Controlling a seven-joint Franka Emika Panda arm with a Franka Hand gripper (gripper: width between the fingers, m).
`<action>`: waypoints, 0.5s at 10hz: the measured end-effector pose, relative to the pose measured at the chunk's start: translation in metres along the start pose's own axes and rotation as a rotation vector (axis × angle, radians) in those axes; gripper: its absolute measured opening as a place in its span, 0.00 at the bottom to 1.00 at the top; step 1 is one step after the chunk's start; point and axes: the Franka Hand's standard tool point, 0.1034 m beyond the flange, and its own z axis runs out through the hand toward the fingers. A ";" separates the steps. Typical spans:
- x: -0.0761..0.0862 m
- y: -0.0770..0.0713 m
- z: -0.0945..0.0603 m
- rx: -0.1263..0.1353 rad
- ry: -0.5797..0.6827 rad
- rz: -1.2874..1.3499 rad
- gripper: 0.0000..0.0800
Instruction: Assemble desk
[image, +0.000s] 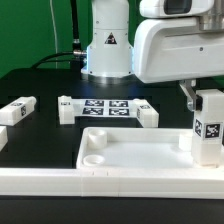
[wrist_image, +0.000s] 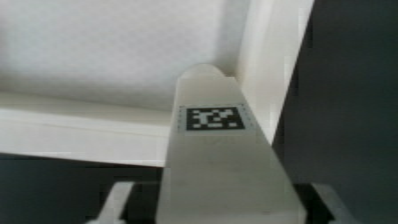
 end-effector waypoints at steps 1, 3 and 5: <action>0.000 0.000 0.000 -0.001 0.002 0.098 0.36; 0.001 0.002 0.000 0.005 0.013 0.337 0.36; 0.000 0.004 0.001 0.014 0.013 0.559 0.36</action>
Offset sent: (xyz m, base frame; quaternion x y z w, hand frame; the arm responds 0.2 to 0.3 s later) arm -0.0081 0.0000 -0.0083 0.0423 0.0016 0.3178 0.9472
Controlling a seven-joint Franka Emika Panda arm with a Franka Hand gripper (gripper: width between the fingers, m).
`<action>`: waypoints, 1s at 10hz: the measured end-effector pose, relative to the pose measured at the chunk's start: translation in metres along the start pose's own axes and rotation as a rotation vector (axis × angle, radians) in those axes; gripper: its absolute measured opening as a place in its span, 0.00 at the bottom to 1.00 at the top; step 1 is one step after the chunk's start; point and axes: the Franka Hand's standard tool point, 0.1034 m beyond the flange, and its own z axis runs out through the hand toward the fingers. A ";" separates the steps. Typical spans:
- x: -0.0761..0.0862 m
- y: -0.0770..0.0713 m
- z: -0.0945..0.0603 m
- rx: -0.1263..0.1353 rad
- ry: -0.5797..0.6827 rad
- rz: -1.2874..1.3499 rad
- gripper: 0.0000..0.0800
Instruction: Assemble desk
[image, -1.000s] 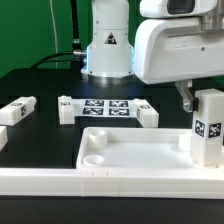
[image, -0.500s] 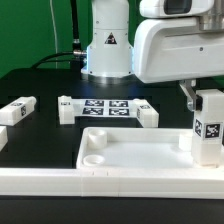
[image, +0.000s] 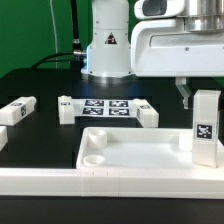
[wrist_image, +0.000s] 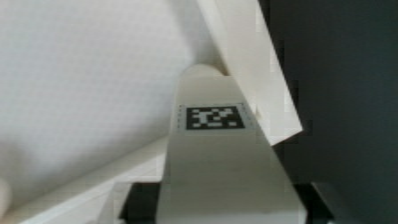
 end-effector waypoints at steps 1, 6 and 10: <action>0.001 0.001 0.000 0.000 0.001 0.107 0.36; 0.000 0.002 0.000 0.006 -0.019 0.541 0.36; 0.000 0.002 0.001 0.006 -0.020 0.593 0.36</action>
Offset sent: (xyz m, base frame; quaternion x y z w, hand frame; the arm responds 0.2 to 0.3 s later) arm -0.0014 0.0024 -0.0005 -0.0048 -0.0179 0.2360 0.9716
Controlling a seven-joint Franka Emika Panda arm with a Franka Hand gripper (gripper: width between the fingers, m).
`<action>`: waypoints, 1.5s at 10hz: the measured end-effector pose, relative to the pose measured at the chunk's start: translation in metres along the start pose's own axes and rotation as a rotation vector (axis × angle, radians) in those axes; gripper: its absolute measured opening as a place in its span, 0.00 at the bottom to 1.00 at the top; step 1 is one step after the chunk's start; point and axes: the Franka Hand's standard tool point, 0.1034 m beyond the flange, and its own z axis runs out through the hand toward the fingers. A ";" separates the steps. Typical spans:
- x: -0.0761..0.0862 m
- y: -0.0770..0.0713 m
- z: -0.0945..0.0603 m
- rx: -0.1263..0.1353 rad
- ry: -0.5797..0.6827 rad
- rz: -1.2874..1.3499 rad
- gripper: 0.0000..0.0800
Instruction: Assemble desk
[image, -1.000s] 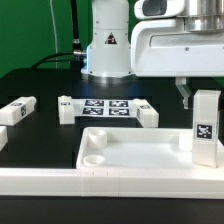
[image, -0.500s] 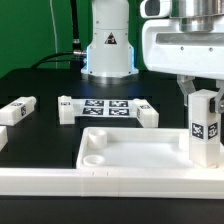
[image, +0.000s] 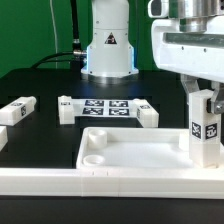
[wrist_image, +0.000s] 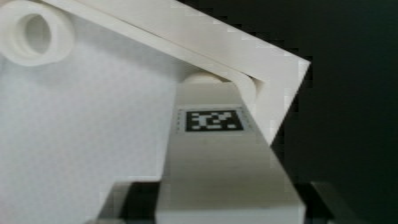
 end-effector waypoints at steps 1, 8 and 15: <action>0.000 0.000 0.000 -0.001 0.000 -0.048 0.55; -0.006 -0.001 0.000 -0.008 -0.006 -0.694 0.81; -0.008 -0.001 0.002 -0.007 -0.007 -1.286 0.81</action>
Offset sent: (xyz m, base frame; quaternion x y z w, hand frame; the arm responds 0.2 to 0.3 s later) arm -0.0005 0.0051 -0.0009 -0.0028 0.0060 -0.1909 0.9816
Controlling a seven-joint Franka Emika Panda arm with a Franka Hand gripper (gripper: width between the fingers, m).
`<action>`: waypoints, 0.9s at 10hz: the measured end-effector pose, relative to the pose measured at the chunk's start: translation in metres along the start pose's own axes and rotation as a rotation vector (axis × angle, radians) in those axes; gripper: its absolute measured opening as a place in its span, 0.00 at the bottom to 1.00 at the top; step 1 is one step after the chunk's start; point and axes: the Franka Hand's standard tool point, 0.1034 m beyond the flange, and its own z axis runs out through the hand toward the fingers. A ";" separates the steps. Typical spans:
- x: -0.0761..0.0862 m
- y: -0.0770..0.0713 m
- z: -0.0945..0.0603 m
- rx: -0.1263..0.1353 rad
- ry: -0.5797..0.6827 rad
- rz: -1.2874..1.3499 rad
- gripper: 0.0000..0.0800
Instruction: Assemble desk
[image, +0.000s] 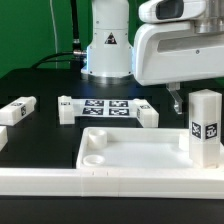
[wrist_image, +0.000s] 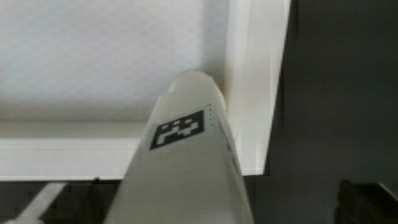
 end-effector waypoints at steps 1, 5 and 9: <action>0.000 0.000 0.000 0.000 -0.001 -0.069 0.81; 0.000 0.002 0.000 -0.001 -0.001 -0.091 0.36; 0.000 0.002 0.000 0.001 -0.001 -0.035 0.36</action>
Offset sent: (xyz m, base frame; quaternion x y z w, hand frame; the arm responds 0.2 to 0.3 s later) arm 0.0000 0.0000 0.0000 0.0000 0.0000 0.0000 1.0000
